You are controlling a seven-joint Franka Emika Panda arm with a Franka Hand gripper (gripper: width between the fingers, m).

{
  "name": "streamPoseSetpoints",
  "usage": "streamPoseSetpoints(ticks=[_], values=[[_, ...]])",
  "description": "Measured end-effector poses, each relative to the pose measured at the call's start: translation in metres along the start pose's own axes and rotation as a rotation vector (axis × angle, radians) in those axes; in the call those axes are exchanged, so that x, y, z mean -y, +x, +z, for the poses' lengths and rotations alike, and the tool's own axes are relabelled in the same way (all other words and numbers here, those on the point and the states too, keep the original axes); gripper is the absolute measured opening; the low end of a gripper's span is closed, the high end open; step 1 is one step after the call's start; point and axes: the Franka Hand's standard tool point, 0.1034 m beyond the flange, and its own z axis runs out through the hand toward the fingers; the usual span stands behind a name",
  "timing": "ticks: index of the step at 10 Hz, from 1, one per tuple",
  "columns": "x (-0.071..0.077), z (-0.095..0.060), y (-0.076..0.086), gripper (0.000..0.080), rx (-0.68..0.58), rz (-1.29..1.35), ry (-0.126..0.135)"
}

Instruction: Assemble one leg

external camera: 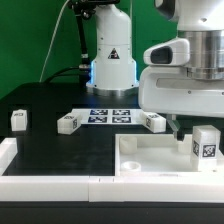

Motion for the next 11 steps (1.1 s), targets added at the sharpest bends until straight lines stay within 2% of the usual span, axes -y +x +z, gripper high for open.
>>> streamPoseSetpoints(ticks=[2,4,5,6,9,10,11], values=[[-0.0019,-0.0002,0.0011,0.0649,-0.001,-0.217,-0.002],[-0.0019,-0.0002,0.0011,0.0396,-0.001,-0.27,-0.001],[-0.0019,-0.0002,0.0011,0.0396,-0.001,-0.27,-0.001],[-0.002,-0.0002,0.0011,0.029,-0.001,-0.27,-0.001],[-0.0015,0.0,0.0009,0.029,0.001,-0.071,0.005],[-0.0024,0.0,0.0016,0.029,0.003,0.154,0.014],[-0.0024,0.0001,0.002,0.029,0.002,0.258,0.02]])
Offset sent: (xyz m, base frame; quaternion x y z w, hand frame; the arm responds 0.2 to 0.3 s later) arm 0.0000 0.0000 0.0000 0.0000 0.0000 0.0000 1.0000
